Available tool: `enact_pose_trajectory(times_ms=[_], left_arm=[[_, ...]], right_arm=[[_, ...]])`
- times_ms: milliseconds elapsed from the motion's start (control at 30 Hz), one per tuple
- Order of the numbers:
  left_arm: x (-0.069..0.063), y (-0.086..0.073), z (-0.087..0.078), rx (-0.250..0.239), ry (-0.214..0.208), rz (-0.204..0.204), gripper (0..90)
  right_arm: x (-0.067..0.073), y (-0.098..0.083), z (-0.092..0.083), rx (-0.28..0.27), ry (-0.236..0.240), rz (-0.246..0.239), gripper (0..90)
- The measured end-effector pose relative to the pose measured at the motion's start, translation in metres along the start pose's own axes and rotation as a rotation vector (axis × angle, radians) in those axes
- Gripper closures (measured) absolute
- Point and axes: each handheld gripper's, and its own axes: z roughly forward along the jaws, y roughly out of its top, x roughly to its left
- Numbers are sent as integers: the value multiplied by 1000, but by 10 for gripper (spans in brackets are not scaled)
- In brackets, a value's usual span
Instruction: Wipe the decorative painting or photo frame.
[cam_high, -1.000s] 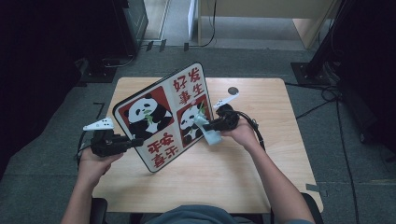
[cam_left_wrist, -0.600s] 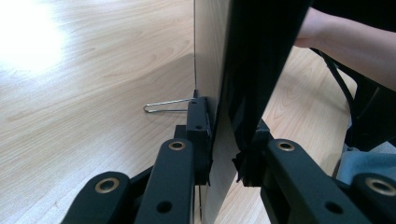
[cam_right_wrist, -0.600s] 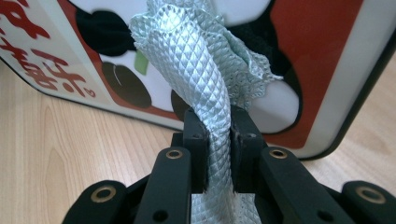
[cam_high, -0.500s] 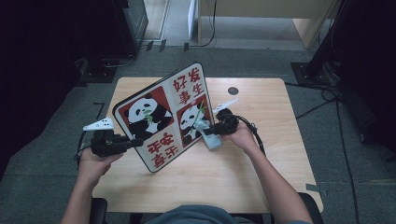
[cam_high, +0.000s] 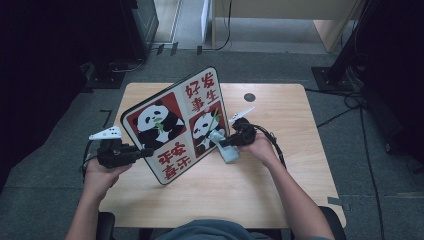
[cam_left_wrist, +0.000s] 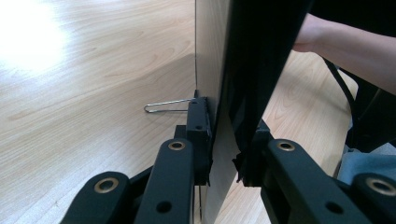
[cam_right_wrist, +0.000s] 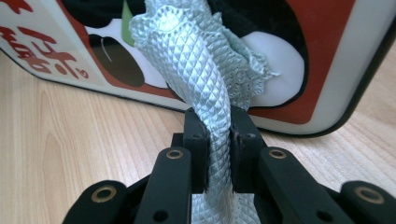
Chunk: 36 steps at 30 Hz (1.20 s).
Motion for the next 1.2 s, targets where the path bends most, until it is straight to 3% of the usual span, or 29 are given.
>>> enact_pose_trajectory(times_ms=[100, 267, 500, 867, 1000, 1033, 1200], left_arm=[[0, 0, 0, -1, 0, 0, 787], [0, 0, 0, -2, -1, -3, 787], [1, 0, 0, -4, -4, -5, 787], [1, 0, 0, -6, -8, -7, 787], [1, 0, 0, -7, -8, -8, 787], [1, 0, 0, -7, -8, -8, 787], [1, 0, 0, -7, -8, -8, 787]], right_arm=[[2, 2, -4, -11, -2, -2, 804], [10, 12, -21, -81, -6, -28, 804], [22, 29, -38, -94, -4, -44, 804], [44, 73, -72, -144, -21, -109, 802], [52, 93, -86, -166, -32, -141, 802], [56, 105, -92, -174, -37, -160, 802], [67, 128, -99, -187, -45, -189, 801]])
